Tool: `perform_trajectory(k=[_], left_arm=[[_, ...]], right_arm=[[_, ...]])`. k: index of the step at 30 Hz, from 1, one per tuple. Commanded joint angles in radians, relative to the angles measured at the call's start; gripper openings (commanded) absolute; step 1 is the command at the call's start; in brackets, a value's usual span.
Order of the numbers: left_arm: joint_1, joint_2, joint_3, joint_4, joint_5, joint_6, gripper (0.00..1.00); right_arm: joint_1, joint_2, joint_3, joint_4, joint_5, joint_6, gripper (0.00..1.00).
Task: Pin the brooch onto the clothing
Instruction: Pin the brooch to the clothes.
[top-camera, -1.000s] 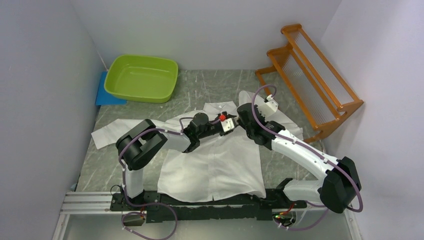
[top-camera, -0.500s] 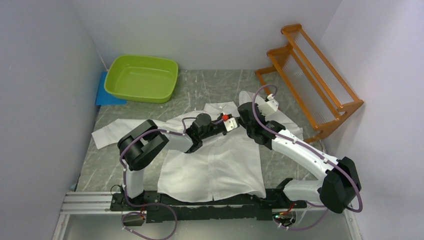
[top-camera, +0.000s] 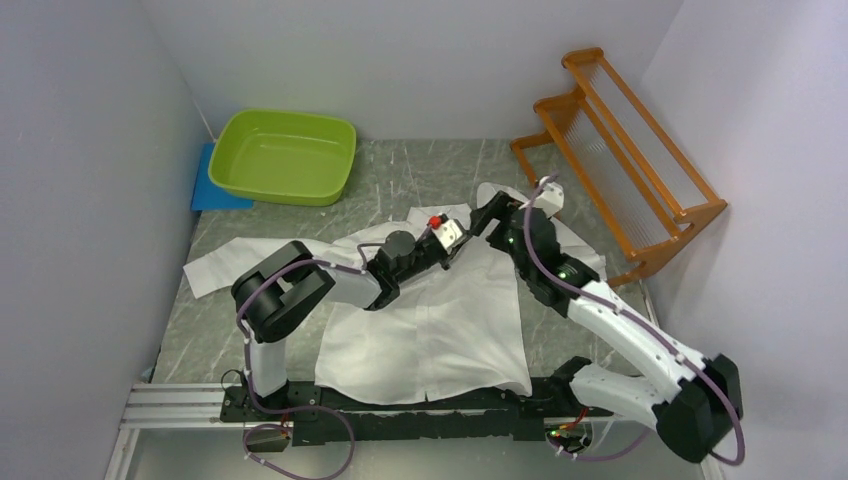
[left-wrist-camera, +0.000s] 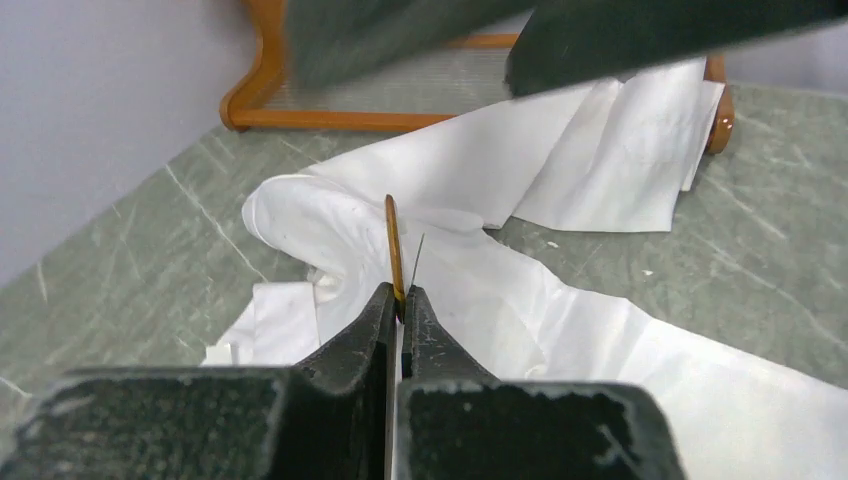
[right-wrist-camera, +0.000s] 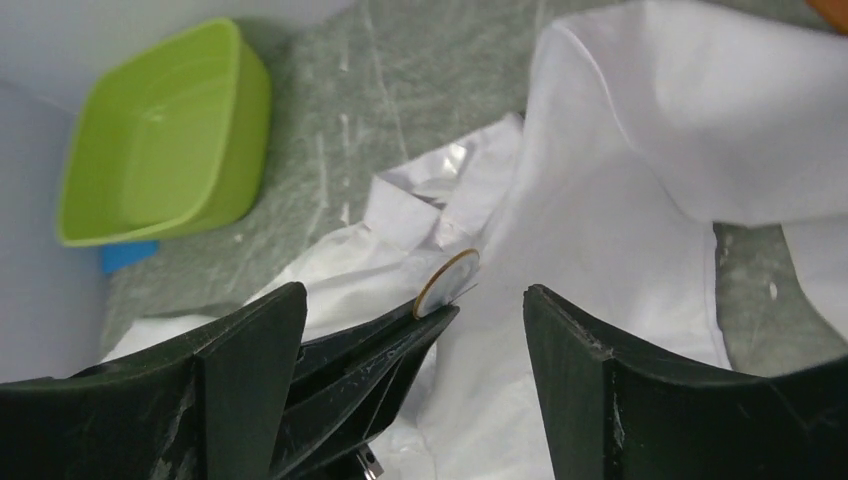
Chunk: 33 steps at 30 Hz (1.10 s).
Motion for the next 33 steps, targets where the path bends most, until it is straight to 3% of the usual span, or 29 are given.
perform_trajectory(k=[1, 9, 17, 24, 25, 27, 30, 31, 33], left_arm=[[0.0, -0.078, -0.043, 0.101, -0.061, -0.142, 0.03], [0.044, -0.149, -0.112, 0.15, 0.06, -0.307, 0.03], [0.119, -0.23, -0.162, 0.149, 0.217, -0.411, 0.03], [0.179, -0.213, -0.234, 0.349, 0.354, -0.507, 0.03], [0.185, -0.203, -0.239, 0.387, 0.374, -0.521, 0.03], [0.194, -0.183, -0.244, 0.458, 0.405, -0.539, 0.03], [0.198, -0.177, -0.242, 0.471, 0.415, -0.557, 0.03], [0.199, -0.179, -0.243, 0.472, 0.424, -0.55, 0.03], [0.198, -0.187, -0.249, 0.473, 0.43, -0.539, 0.03]], right_arm=[[-0.082, -0.149, -0.091, 0.231, -0.257, -0.186, 0.83], [-0.255, -0.342, -0.247, 0.41, -0.746, -0.446, 0.91], [-0.262, -0.393, -0.409, 0.578, -0.871, -0.699, 0.92], [-0.264, -0.322, -0.386, 0.597, -1.028, -0.773, 0.95], [-0.265, -0.315, -0.377, 0.598, -1.045, -0.771, 0.94], [-0.267, -0.303, -0.375, 0.64, -1.083, -0.756, 0.74], [-0.283, -0.304, -0.42, 0.787, -1.124, -0.697, 0.54], [-0.29, -0.303, -0.433, 0.825, -1.119, -0.673, 0.55], [-0.305, -0.293, -0.443, 0.883, -1.124, -0.639, 0.7]])
